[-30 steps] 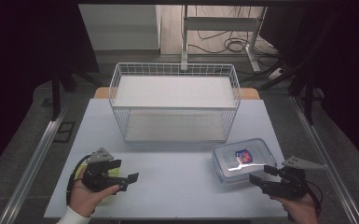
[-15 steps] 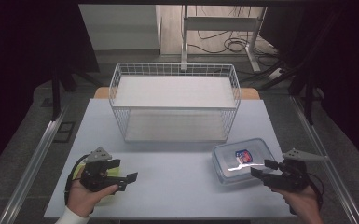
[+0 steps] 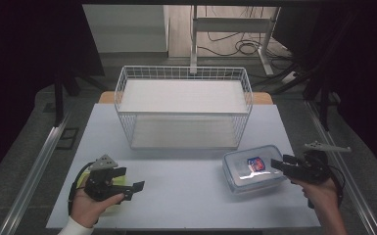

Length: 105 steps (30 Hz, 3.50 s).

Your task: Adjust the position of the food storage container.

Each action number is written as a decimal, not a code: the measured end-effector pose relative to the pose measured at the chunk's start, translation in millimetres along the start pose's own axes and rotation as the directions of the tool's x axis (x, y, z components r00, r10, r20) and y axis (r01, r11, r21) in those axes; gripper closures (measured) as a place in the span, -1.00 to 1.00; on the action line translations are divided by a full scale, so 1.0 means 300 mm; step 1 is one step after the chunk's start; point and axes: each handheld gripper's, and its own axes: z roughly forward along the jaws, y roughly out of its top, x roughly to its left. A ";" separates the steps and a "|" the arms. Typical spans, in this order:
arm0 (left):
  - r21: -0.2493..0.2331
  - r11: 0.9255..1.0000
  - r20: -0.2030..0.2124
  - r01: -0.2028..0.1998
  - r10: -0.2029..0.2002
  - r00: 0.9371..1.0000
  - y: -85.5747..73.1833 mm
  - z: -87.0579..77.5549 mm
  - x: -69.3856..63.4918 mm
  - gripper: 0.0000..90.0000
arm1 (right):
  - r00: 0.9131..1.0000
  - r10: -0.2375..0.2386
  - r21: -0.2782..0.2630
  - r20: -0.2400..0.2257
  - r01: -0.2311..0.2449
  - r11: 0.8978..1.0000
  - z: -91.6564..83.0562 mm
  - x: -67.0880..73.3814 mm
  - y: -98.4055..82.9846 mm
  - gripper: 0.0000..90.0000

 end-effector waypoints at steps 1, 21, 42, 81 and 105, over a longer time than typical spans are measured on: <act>0.002 1.000 -0.001 -0.001 0.001 1.000 -0.001 0.001 0.000 -0.65 | 1.000 0.000 0.006 0.014 0.000 1.000 0.003 -0.014 0.004 -0.07; 0.020 1.000 -0.004 -0.007 0.007 1.000 -0.004 0.016 -0.005 -0.65 | 0.990 0.028 0.139 0.140 -0.048 0.989 0.067 -0.193 0.018 0.97; 0.024 1.000 -0.005 -0.007 0.007 1.000 -0.006 0.021 -0.003 -0.65 | 0.977 -0.052 0.292 0.209 -0.012 0.956 0.131 -0.208 -0.026 0.98; 0.022 1.000 -0.006 -0.002 0.002 1.000 -0.004 0.019 0.007 -0.65 | 0.995 -0.095 0.327 0.031 0.080 0.942 0.222 -0.029 -0.033 0.99; 0.032 0.999 -0.008 -0.002 0.002 1.000 -0.007 0.029 0.009 -0.65 | 0.981 -0.171 0.330 -0.088 0.190 0.924 0.354 0.208 -0.041 0.98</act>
